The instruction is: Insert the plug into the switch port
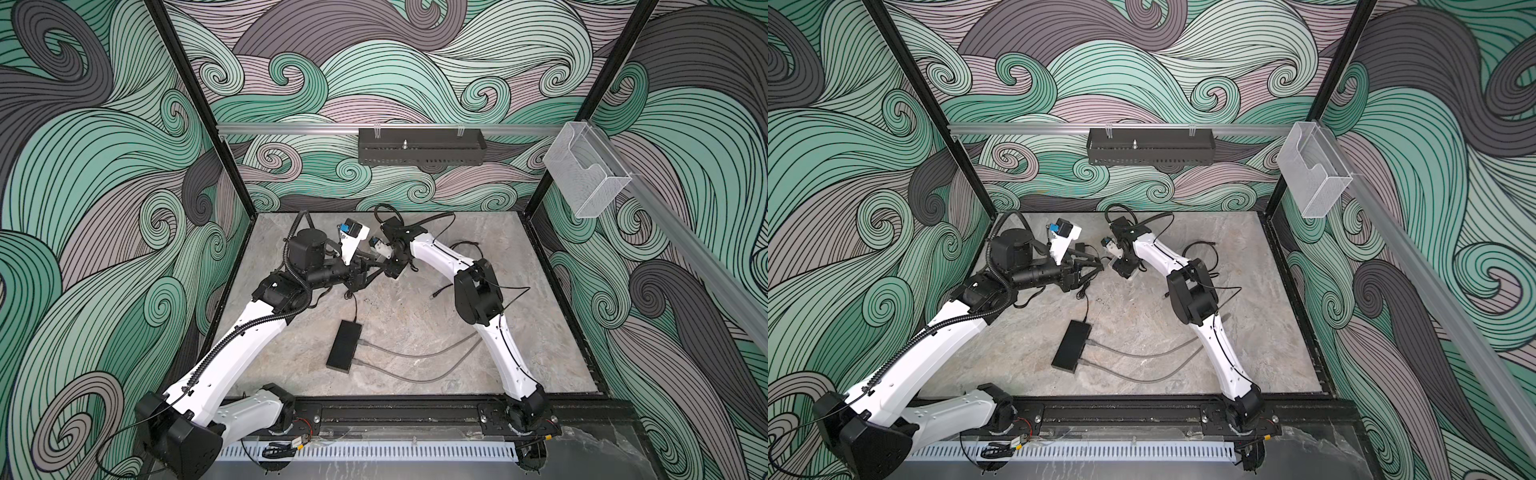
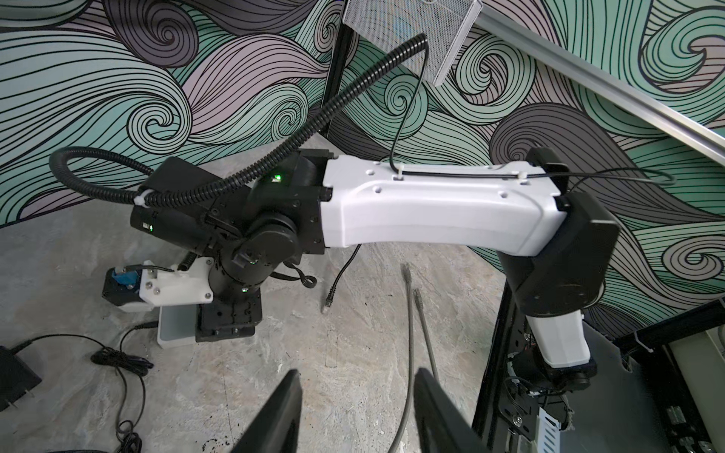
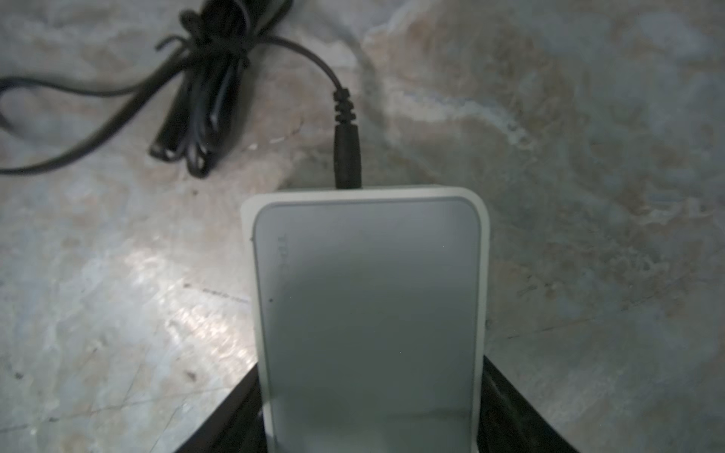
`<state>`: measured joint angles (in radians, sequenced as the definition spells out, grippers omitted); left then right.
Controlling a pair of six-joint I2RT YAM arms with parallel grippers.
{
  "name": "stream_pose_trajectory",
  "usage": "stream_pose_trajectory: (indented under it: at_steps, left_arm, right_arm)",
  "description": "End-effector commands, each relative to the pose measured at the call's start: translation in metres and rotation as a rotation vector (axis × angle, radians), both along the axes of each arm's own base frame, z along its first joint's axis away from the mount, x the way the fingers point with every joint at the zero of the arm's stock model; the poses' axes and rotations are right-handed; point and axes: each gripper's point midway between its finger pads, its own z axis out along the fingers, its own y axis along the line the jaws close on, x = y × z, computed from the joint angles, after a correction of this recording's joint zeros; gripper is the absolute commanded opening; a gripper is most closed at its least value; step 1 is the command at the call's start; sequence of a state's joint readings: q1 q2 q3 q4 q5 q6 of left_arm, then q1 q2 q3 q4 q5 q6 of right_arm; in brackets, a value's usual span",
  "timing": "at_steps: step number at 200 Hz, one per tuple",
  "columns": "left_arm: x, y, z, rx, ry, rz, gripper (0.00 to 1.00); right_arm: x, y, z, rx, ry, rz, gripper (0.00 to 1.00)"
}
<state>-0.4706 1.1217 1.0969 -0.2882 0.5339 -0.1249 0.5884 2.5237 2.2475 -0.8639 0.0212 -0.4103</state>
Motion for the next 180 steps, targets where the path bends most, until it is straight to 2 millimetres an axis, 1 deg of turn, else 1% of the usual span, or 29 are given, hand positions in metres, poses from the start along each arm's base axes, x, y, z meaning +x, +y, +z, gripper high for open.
stream_pose_trajectory:
  at_steps: [1,13,24,33,43,62,90,122,146,164,180]
  left_arm:
    - [0.003,0.003,0.002,0.007,0.005,0.018,0.49]
    - [0.004,0.003,0.0,0.011,0.009,0.022,0.49]
    - [0.005,0.003,-0.002,0.013,0.012,0.023,0.49]
    - [0.005,0.003,-0.002,0.012,0.013,0.024,0.49]
    - [0.005,0.003,-0.002,0.011,0.014,0.024,0.49]
    - [0.005,0.003,0.0,0.005,0.011,0.026,0.49]
    - [0.007,0.007,0.0,0.011,0.001,0.045,0.49]
    - [0.011,0.013,-0.001,0.02,-0.01,0.072,0.49]
    - [0.013,0.018,0.003,0.013,-0.018,0.088,0.49]
    - [0.015,0.022,0.005,0.002,-0.023,0.098,0.49]
    - [0.017,0.023,0.006,-0.015,-0.028,0.098,0.49]
  right_arm:
    - [0.009,-0.017,-0.006,-0.041,0.019,-0.063,0.64]
    - [0.014,-0.025,-0.003,-0.048,0.007,-0.089,0.65]
    - [0.018,-0.036,0.001,-0.043,0.009,-0.124,0.64]
    - [0.017,-0.044,0.002,-0.044,0.017,-0.13,0.64]
    - [0.012,-0.045,0.003,-0.056,0.026,-0.106,0.64]
    - [-0.006,-0.033,0.0,-0.065,0.047,-0.041,0.65]
    - [-0.033,-0.001,-0.004,-0.032,0.089,0.024,0.65]
    - [-0.06,0.025,-0.011,-0.044,0.109,0.095,0.66]
    - [-0.074,0.029,-0.012,-0.051,0.113,0.121,0.66]
    - [-0.087,0.027,-0.013,-0.052,0.116,0.141,0.66]
    - [-0.093,0.022,-0.013,-0.051,0.118,0.144,0.66]
